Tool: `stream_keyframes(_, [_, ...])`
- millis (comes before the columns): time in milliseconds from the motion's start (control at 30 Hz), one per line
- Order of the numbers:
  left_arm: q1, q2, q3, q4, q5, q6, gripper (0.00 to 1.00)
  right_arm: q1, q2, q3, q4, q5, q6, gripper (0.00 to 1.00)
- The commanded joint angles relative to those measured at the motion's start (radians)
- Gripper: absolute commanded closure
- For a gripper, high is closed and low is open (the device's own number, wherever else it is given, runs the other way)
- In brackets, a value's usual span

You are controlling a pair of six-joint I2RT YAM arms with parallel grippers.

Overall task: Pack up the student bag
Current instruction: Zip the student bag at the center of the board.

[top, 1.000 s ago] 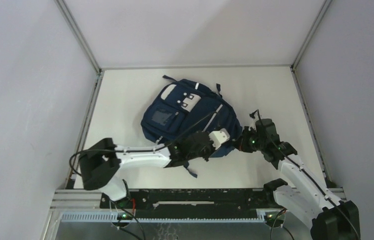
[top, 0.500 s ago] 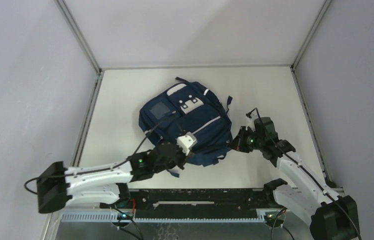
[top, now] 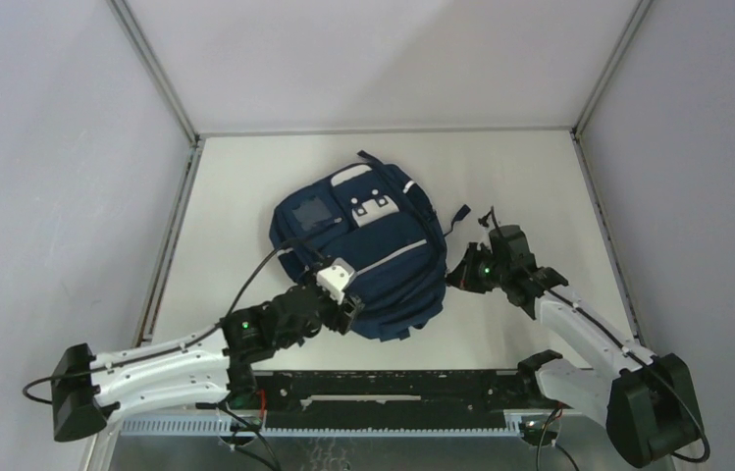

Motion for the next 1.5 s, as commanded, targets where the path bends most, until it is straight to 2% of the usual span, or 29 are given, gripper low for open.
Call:
stream_keyframes(0, [0.001, 0.106, 0.148, 0.032, 0.097, 0.015, 0.26, 0.049, -0.012, 0.025, 0.054, 0.081, 0.017, 1.00])
stream_keyframes(167, [-0.017, 0.270, 0.282, 0.048, 0.166, 0.059, 0.27, 0.081, -0.023, 0.025, 0.062, 0.088, 0.034, 1.00])
stream_keyframes(367, [-0.027, 0.423, 0.417, 0.056, 0.159, 0.047, 0.26, 0.094, -0.045, 0.025, 0.043, 0.102, 0.037, 1.00])
stream_keyframes(567, [-0.089, 0.574, 0.517, 0.036, 0.164, 0.058, 0.26, 0.092, -0.054, 0.025, 0.030, 0.107, 0.030, 1.00])
stream_keyframes(700, [-0.095, 0.659, 0.572, 0.021, 0.137, 0.058, 0.28, 0.089, -0.052, 0.025, 0.031, 0.107, 0.027, 1.00])
stream_keyframes(867, [-0.095, 0.742, 0.621, 0.003, 0.030, 0.065, 0.27, 0.083, -0.055, 0.025, 0.033, 0.102, 0.021, 1.00])
stream_keyframes(1100, [-0.095, 0.843, 0.676, -0.038, 0.018, 0.047, 0.31, 0.068, -0.057, 0.025, 0.031, 0.096, 0.016, 1.00])
stream_keyframes(1200, [-0.095, 0.857, 0.676, -0.037, 0.009, 0.044, 0.39, 0.066, -0.054, 0.025, 0.031, 0.095, 0.015, 1.00])
stream_keyframes(1267, [-0.095, 0.868, 0.676, -0.042, -0.006, 0.044, 0.49, 0.065, -0.053, 0.025, 0.031, 0.092, 0.009, 1.00])
stream_keyframes(1300, [-0.095, 0.872, 0.677, -0.044, -0.009, 0.047, 0.57, 0.064, -0.055, 0.025, 0.031, 0.094, 0.007, 1.00])
stream_keyframes(1333, [-0.095, 0.875, 0.673, -0.047, -0.008, 0.051, 0.73, 0.062, -0.055, 0.025, 0.031, 0.095, 0.005, 1.00])
stream_keyframes(1367, [-0.095, 0.873, 0.668, -0.047, -0.008, 0.057, 0.93, 0.059, -0.055, 0.025, 0.030, 0.097, 0.004, 1.00])
stream_keyframes(1400, [-0.095, 0.869, 0.659, -0.048, -0.018, 0.059, 0.99, 0.055, -0.055, 0.025, 0.027, 0.098, 0.004, 1.00])
stream_keyframes(1467, [-0.095, 0.847, 0.635, -0.045, -0.033, 0.064, 1.00, 0.044, -0.052, 0.025, 0.023, 0.101, 0.000, 1.00])
